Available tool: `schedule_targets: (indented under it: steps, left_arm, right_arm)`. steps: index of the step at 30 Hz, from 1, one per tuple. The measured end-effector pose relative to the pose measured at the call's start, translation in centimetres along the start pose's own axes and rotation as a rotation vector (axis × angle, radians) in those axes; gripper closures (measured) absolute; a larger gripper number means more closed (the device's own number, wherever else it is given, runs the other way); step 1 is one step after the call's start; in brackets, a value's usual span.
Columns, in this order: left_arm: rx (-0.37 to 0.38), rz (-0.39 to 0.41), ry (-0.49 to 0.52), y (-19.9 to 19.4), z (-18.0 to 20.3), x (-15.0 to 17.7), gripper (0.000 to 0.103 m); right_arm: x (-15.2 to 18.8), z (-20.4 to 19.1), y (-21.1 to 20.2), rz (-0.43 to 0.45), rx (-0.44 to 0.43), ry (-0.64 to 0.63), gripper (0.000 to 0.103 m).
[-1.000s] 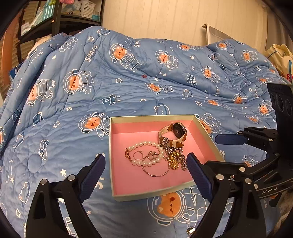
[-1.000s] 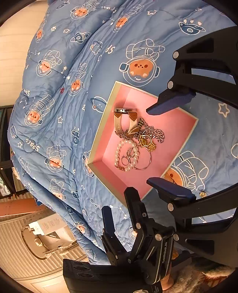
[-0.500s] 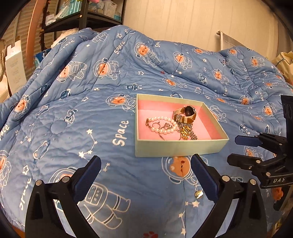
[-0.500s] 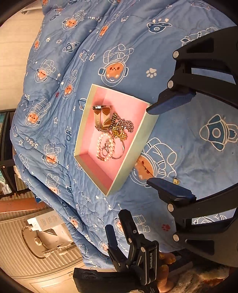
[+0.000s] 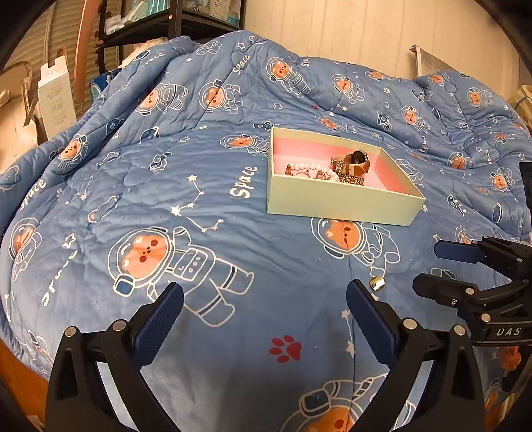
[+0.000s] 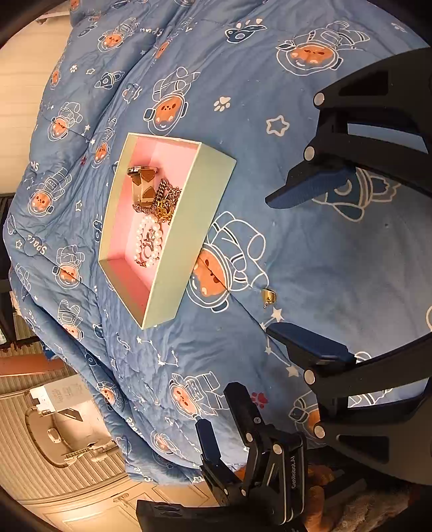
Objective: Organize jewelry
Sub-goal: 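Move the right gripper to the small gold charm and grasp it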
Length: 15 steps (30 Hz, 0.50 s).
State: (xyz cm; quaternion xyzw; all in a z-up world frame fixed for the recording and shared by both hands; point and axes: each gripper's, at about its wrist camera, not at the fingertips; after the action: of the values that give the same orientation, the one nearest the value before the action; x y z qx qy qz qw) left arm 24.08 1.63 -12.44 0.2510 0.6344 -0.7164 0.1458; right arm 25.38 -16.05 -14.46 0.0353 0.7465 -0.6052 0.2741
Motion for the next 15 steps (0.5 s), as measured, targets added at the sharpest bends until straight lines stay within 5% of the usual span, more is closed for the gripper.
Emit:
schedule_targets:
  steps: [4, 15]
  left_arm:
    - [-0.011, 0.004, 0.002, -0.3, 0.3, 0.8, 0.007]
    - [-0.035, 0.005, -0.064, -1.3, -0.8, 3.0, 0.007]
  right_arm:
    - [0.4, -0.8, 0.6, -0.012, -0.003, -0.011, 0.049]
    - [0.0, -2.6, 3.1, -0.055, -0.004, -0.044, 0.065]
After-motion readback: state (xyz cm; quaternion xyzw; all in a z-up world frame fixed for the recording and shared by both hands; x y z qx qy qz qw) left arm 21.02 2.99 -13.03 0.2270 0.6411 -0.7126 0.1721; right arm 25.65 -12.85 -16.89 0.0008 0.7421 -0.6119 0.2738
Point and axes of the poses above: each gripper's, at about its wrist camera, not at the fingertips, and y roughly the way its jaws point, z to its right, x to its underside, and after that the axes turned 12 degrees about -z, right-handed
